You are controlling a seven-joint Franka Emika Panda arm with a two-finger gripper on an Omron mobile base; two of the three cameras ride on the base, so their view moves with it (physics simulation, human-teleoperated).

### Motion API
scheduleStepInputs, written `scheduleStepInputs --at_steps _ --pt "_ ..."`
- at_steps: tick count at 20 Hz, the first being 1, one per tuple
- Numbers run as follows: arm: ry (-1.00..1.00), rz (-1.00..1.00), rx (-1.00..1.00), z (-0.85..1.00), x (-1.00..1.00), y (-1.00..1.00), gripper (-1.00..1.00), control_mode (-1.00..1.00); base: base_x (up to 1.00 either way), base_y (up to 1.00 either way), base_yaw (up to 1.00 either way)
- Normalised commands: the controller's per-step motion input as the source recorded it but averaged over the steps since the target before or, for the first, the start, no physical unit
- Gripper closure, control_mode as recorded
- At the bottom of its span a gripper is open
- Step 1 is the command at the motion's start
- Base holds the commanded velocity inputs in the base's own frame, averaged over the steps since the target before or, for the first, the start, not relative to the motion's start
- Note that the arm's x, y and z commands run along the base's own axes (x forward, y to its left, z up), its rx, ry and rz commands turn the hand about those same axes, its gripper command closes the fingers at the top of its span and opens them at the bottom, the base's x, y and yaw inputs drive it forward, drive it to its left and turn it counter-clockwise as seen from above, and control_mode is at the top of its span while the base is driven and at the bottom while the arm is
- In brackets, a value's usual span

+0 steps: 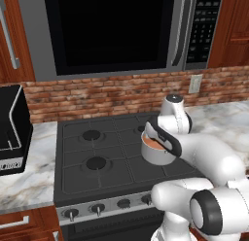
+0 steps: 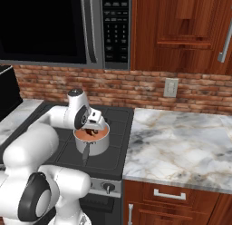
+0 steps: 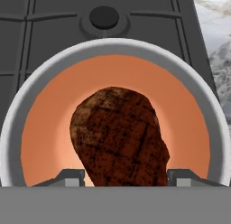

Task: Retrieve the steak from the fridge and place it on the saucepan with marinade on the stove.

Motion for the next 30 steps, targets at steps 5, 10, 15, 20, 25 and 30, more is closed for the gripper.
scheduleStepInputs --at_steps 5,10,15,20,25,30 --pt "0.00 0.00 0.00 -0.11 0.09 -0.02 1.00 -1.00 0.00 0.00 0.00" --pt "0.00 0.00 0.00 -0.14 0.08 -0.02 1.00 -1.00 0.00 0.00 0.00" --pt "0.00 0.00 0.00 -0.11 0.03 0.00 1.00 -1.00 0.00 0.00 0.00" --pt "0.00 0.00 0.00 -0.09 0.05 0.00 1.00 -1.00 0.00 0.00 0.00" --pt "0.00 0.00 0.00 -0.04 0.06 0.00 1.00 -1.00 0.00 0.00 0.00" --pt "0.00 0.00 0.00 -0.05 0.08 0.00 1.00 -1.00 0.00 0.00 0.00"
